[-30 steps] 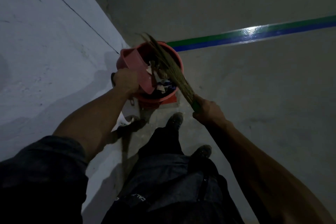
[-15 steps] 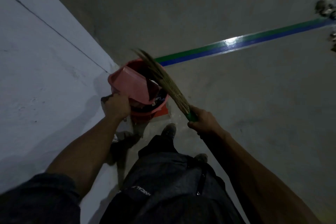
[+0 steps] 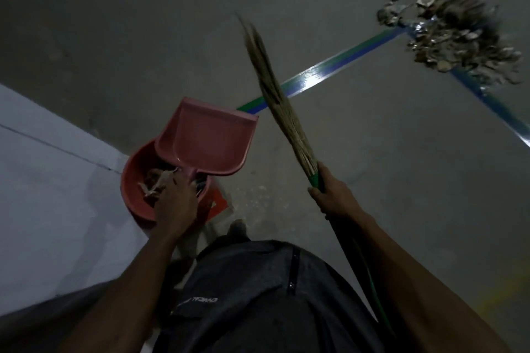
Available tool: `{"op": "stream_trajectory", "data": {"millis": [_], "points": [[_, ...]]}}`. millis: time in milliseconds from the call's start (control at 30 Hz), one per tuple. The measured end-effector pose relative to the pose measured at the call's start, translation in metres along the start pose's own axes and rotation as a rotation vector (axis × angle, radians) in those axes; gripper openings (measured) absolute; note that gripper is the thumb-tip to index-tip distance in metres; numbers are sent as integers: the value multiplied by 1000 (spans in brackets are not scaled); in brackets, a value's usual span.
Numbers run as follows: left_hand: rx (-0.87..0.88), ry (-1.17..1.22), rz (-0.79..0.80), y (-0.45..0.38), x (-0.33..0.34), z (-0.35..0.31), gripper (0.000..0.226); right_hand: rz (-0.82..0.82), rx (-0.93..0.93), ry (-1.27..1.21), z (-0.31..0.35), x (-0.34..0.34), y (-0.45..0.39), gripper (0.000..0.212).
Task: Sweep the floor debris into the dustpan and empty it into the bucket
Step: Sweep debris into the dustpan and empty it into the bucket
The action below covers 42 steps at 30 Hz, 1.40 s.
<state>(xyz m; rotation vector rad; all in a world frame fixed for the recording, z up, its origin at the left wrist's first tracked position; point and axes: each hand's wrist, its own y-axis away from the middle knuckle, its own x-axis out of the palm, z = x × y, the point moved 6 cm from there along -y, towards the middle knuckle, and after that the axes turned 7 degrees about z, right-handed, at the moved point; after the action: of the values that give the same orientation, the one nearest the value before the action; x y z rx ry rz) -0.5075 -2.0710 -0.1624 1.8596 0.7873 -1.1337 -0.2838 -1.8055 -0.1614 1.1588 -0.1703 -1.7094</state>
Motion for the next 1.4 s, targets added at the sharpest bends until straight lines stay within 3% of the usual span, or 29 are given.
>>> {"op": "stream_trajectory", "data": {"millis": [167, 500, 1000, 1400], "points": [[108, -28, -42, 9, 9, -95, 34, -155, 60, -54, -72, -49, 33, 72], [367, -52, 31, -31, 45, -282, 34, -348, 233, -207, -197, -148, 50, 80], [630, -156, 207, -227, 116, -607, 34, -458, 498, -314, -346, -364, -55, 76], [686, -262, 206, -298, 179, -846, 34, -489, 501, -423, -501, -525, -142, 75]]}}
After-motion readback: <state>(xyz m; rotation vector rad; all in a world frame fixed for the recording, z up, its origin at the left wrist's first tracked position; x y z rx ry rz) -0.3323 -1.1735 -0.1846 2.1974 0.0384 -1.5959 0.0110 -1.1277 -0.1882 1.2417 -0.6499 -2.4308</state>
